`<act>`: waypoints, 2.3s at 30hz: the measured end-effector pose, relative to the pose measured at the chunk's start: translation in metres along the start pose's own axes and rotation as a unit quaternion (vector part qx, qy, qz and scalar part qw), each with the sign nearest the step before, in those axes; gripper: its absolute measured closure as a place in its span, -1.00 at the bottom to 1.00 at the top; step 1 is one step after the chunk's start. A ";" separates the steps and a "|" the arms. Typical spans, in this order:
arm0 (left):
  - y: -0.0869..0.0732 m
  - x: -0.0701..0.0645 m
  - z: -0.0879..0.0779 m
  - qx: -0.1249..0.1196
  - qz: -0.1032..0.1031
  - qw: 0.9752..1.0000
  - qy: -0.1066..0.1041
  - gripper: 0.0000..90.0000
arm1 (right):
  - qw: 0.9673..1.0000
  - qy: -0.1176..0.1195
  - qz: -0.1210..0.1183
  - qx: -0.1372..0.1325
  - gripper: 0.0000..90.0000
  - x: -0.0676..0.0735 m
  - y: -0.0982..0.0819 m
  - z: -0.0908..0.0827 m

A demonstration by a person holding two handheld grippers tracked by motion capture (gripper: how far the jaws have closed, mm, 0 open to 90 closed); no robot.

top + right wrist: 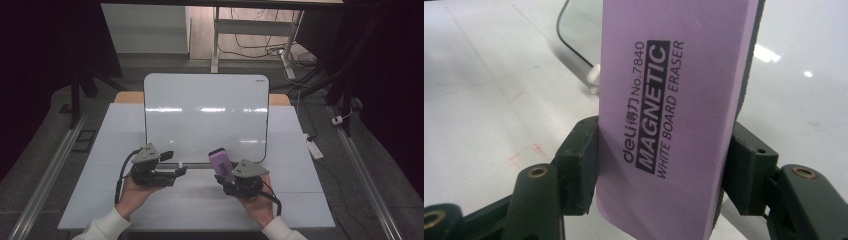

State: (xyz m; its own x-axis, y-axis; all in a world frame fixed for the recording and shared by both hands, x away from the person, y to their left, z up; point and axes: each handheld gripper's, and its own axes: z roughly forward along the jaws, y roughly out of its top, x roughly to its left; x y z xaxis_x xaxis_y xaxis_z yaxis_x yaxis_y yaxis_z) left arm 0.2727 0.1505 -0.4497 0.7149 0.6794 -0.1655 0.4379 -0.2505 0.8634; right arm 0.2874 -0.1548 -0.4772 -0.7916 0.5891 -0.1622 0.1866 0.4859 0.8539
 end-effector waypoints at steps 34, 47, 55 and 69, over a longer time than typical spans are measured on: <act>0.025 -0.013 0.042 0.021 0.018 0.996 -0.084 -0.25 | 0.998 0.049 -0.024 0.017 -0.13 0.006 -0.003 0.011; 0.028 -0.022 0.051 0.039 0.020 0.998 -0.055 -0.32 | 0.996 -0.022 -0.077 0.047 -0.12 0.022 -0.002 0.019; 0.026 -0.024 0.062 0.038 -0.072 0.995 -0.052 -0.55 | 0.988 -0.107 -0.096 0.047 -0.12 0.031 -0.006 0.024; 0.024 -0.021 0.077 0.001 -0.156 0.985 -0.069 -0.32 | 0.973 -0.180 -0.143 0.024 -0.12 0.053 -0.006 0.031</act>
State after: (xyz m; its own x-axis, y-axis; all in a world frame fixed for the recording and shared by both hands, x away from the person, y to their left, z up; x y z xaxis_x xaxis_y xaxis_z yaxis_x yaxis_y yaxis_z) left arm 0.3101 0.0771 -0.4626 0.6116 0.6241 -0.4862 0.6497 -0.0457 0.7588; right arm 0.2624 -0.1065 -0.5063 -0.5617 0.6084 -0.5606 0.0225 0.6886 0.7248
